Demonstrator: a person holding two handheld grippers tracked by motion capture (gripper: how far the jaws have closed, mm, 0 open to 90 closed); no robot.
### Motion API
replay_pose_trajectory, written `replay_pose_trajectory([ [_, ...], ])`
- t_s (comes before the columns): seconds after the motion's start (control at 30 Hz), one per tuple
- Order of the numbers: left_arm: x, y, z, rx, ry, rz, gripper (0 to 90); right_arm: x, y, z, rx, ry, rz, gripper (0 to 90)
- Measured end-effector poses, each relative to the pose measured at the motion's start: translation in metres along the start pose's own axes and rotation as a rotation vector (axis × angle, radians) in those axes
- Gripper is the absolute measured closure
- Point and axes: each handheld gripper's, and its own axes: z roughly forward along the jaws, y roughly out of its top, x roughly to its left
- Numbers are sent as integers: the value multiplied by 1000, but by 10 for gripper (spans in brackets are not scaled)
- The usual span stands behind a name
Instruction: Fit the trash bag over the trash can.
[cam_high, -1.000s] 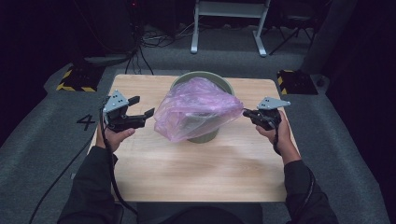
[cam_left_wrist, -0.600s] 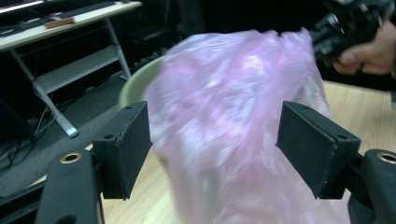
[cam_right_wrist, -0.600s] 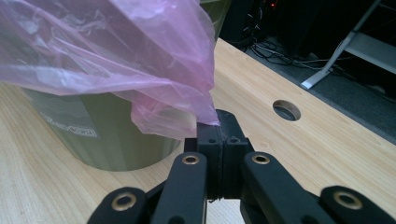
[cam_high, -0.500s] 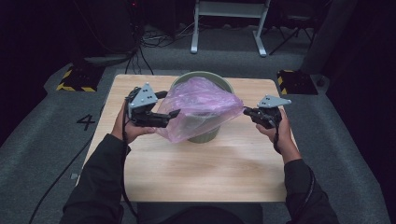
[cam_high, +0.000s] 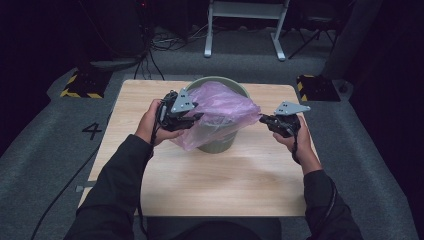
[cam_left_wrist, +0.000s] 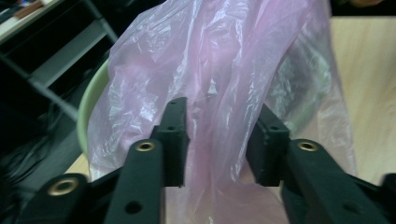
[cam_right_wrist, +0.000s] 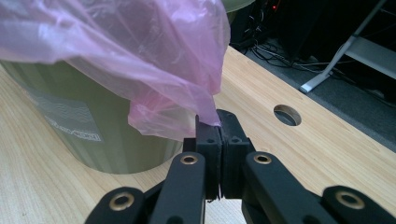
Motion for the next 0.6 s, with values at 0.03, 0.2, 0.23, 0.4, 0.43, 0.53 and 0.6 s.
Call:
replay_pose_trajectory([
  [0.03, 1, -1, -1, -14, -2, 1, 695, 0, 0, 0, 1, 0, 0, 894],
  [0.2, 13, -6, -7, -79, -15, -62, 850, -1, -2, 0, 6, -5, -6, 900],
  [0.23, 17, -8, -7, -87, -12, -78, 865, -1, -3, 0, 4, -4, -3, 900],
  [0.4, 35, -18, -6, -127, 12, -190, 893, 0, -4, 1, 8, -11, -13, 900],
  [0.43, 39, -21, -5, -131, 20, -211, 893, 0, -5, 1, 8, -14, -13, 900],
  [0.53, 51, -29, -2, -124, 41, -259, 893, -1, -6, 1, 8, -16, -9, 900],
  [0.6, 58, -35, 0, -118, 51, -285, 893, -2, -6, 1, 7, -18, -9, 900],
])
